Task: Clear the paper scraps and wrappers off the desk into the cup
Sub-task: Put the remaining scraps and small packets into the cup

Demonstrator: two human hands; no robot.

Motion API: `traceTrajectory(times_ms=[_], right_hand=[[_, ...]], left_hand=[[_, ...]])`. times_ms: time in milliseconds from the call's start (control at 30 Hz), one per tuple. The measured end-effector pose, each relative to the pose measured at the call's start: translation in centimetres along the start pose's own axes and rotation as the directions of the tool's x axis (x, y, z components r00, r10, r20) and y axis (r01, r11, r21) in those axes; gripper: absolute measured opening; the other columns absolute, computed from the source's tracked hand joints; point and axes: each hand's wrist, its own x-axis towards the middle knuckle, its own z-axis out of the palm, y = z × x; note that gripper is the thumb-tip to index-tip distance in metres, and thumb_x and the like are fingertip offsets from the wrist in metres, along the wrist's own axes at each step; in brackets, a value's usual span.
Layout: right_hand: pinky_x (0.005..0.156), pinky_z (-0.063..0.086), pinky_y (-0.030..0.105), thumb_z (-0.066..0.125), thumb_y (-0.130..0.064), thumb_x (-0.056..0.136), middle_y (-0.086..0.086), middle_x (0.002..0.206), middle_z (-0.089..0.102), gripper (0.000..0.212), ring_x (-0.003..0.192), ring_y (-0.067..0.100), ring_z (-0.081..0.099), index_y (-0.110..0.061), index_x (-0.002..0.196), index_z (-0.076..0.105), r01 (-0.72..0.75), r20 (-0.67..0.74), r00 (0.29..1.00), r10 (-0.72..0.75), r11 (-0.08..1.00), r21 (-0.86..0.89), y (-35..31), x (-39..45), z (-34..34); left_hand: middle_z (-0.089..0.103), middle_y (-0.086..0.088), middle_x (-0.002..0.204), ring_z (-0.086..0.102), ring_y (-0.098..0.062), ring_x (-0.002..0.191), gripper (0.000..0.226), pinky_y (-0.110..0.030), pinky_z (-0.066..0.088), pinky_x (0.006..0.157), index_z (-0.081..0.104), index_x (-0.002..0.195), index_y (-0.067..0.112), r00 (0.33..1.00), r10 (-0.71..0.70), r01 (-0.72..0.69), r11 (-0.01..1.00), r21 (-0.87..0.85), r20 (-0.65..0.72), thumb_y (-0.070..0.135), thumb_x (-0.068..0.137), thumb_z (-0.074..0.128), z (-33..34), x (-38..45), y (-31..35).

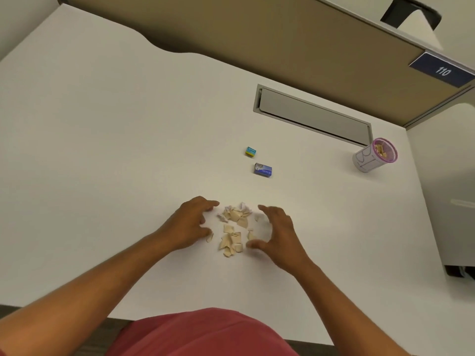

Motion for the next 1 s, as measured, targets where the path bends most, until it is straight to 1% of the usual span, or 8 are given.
traceTrajectory(times_ms=[100,200,367,567,667,867,967,1000], right_hand=[[0.104,0.043,0.022,0.096,-0.058,0.048,-0.013,0.145,0.022,0.136,0.126,0.007,0.035,-0.034,0.159,0.02,-0.091,0.107,0.99,0.092,0.996,-0.013,-0.3,-1.8,2.2],[0.079,0.046,0.002,0.099,-0.036,0.051,-0.013,0.126,0.032,0.107,0.104,-0.002,0.053,-0.051,0.137,0.037,-0.054,-0.018,0.998,0.058,0.98,0.192,-2.0,-1.6,4.8],[0.065,0.051,0.007,0.089,-0.01,0.073,-0.004,0.115,0.049,0.068,0.092,-0.003,0.061,-0.053,0.108,0.05,0.017,-0.224,0.972,0.074,0.926,0.378,-3.7,1.0,4.6],[0.099,0.045,0.026,0.095,-0.036,0.068,-0.006,0.145,0.037,0.095,0.129,0.018,0.042,-0.031,0.148,0.044,-0.022,-0.199,0.98,0.022,1.0,0.002,-1.9,2.3,1.7],[0.111,0.037,0.036,0.089,-0.053,0.068,-0.002,0.165,0.016,0.115,0.141,0.025,0.023,-0.036,0.16,0.022,0.015,-0.005,1.0,-0.016,0.983,-0.183,-2.7,2.6,1.6],[0.095,0.052,0.041,0.065,-0.017,0.096,0.002,0.16,0.031,0.06,0.13,0.03,0.038,-0.028,0.15,0.042,0.169,0.04,0.985,-0.168,0.898,-0.407,-4.2,3.0,3.4],[0.076,0.052,0.042,0.048,-0.018,0.1,-0.001,0.118,0.057,0.014,0.101,0.016,0.051,-0.027,0.103,0.059,0.164,-0.064,0.977,-0.202,0.912,-0.375,-3.9,2.6,4.1],[0.072,0.048,0.039,0.042,-0.027,0.1,0.0,0.103,0.058,0.018,0.089,0.012,0.053,-0.029,0.088,0.055,0.175,-0.109,0.964,-0.242,0.889,-0.424,-4.0,2.4,4.2]], left_hand=[[0.04,0.016,0.123,0.057,-0.007,0.091,0.103,-0.016,0.045,0.072,0.036,0.157,0.031,0.986,0.029,-0.051,0.99,0.135,0.163,0.027,0.071,0.093,0.8,-0.5,-0.1],[0.041,0.011,0.123,0.059,-0.012,0.09,0.102,-0.022,0.05,0.076,0.032,0.158,0.031,0.989,0.076,-0.096,0.983,0.155,0.129,0.022,0.074,0.089,2.8,-0.3,1.0],[0.052,-0.002,0.126,0.064,-0.018,0.085,0.075,-0.026,0.051,0.082,0.046,0.153,0.017,0.992,0.064,-0.062,0.998,0.02,-0.104,0.011,0.086,0.079,3.8,0.9,3.0],[0.055,0.001,0.122,0.063,-0.013,0.082,0.074,-0.011,0.045,0.075,0.054,0.147,0.018,0.989,0.043,-0.052,0.997,-0.059,-0.144,0.005,0.081,0.084,1.4,1.4,1.9],[0.054,-0.001,0.131,0.061,-0.02,0.103,0.079,-0.026,0.052,0.091,0.049,0.152,0.017,0.992,0.023,-0.018,0.999,0.04,-0.126,0.009,0.082,0.084,1.1,1.1,1.4],[0.049,0.0,0.145,0.056,-0.022,0.126,0.069,-0.031,0.049,0.102,0.052,0.145,0.015,0.991,0.137,-0.134,0.976,0.169,-0.003,0.008,0.083,0.08,2.7,1.5,3.3],[0.059,-0.003,0.129,0.061,-0.022,0.115,0.042,-0.031,0.05,0.093,0.064,0.129,0.013,0.986,0.167,-0.158,0.966,0.207,-0.024,0.008,0.088,0.073,3.3,1.7,4.0],[0.062,-0.003,0.116,0.062,-0.022,0.107,0.03,-0.03,0.048,0.086,0.069,0.121,0.014,0.984,0.173,-0.16,0.962,0.222,-0.042,0.01,0.091,0.069,3.6,1.8,4.1]])
